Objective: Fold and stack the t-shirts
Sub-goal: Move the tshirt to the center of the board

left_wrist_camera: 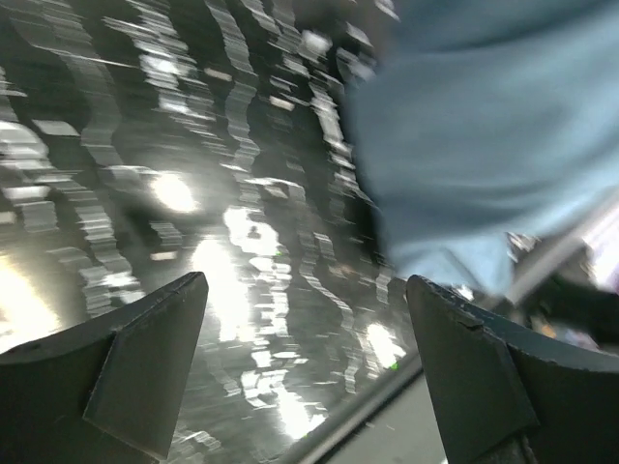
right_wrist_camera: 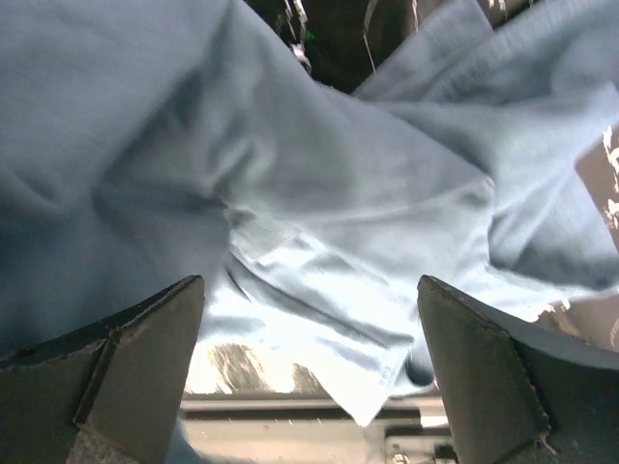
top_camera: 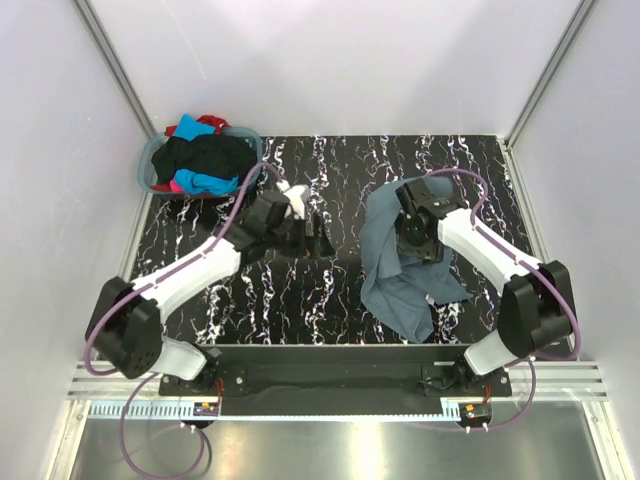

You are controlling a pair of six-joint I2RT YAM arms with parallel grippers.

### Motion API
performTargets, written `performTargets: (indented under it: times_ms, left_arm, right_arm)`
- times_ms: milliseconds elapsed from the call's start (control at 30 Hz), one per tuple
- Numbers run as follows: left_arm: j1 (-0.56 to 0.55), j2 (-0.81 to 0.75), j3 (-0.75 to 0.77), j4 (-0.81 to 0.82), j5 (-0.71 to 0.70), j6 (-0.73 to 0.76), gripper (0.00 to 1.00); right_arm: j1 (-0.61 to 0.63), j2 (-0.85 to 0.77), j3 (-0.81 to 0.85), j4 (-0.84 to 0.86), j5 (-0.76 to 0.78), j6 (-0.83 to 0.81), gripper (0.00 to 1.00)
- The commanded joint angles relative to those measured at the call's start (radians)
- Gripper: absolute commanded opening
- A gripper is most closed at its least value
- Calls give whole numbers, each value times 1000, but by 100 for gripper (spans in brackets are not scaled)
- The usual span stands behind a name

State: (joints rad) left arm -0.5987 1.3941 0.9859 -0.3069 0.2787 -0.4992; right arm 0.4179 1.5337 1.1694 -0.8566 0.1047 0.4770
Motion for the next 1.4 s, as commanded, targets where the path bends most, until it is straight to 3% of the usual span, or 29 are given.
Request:
performTargets:
  times_ms: [0,233,400,500,567,667,767,900,1000,1033,1100,1233,1267,1367]
  left_arm:
    - [-67,84,-10,262,187,-68,90]
    - [-180,294,45,414,172,-128,91]
    - [-207,384,115,330,21,-95,91]
    - [-204,447,149,263,-86,-78,85]
    - [-199,467,175,192,-150,-58,74]
    - [-156,476,215,146,-242,-41,48]
    - [-61,514,318,112,-222,-21,37]
    - [78,638,619,-13,-125,-6,23]
    - [135,616,691,-54,-58,16,29]
    - [142,568,686,-63,-41,22,37]
    - [146,507,608,-69,-18,34,63]
    - [99,317,381,-46,-12,36,69]
    - [53,256,337,-41,-18,30,70]
    - [-70,176,197,-38,-44,-4,72]
  right_arm:
    - [-1,-79,6,-55,-13,-25,100]
    - [-2,-145,16,-88,16,-2,100]
    - [-2,-198,16,-108,41,23,99]
    - [-19,-196,-7,-105,70,34,100]
    - [-51,-195,-29,-105,70,35,100]
    - [-73,-224,-57,-90,78,40,100]
    - [-87,-256,-68,-70,104,43,100]
    - [-88,-241,-76,-52,112,40,100]
    - [-88,-221,-83,-29,67,23,100]
    - [-87,-222,-102,-15,23,14,100]
    - [-88,-225,-122,37,-11,11,99]
    - [-87,-216,-180,126,-94,23,91]
    - [-90,-208,-189,177,-103,25,83]
    - [-88,-131,-198,223,-161,25,73]
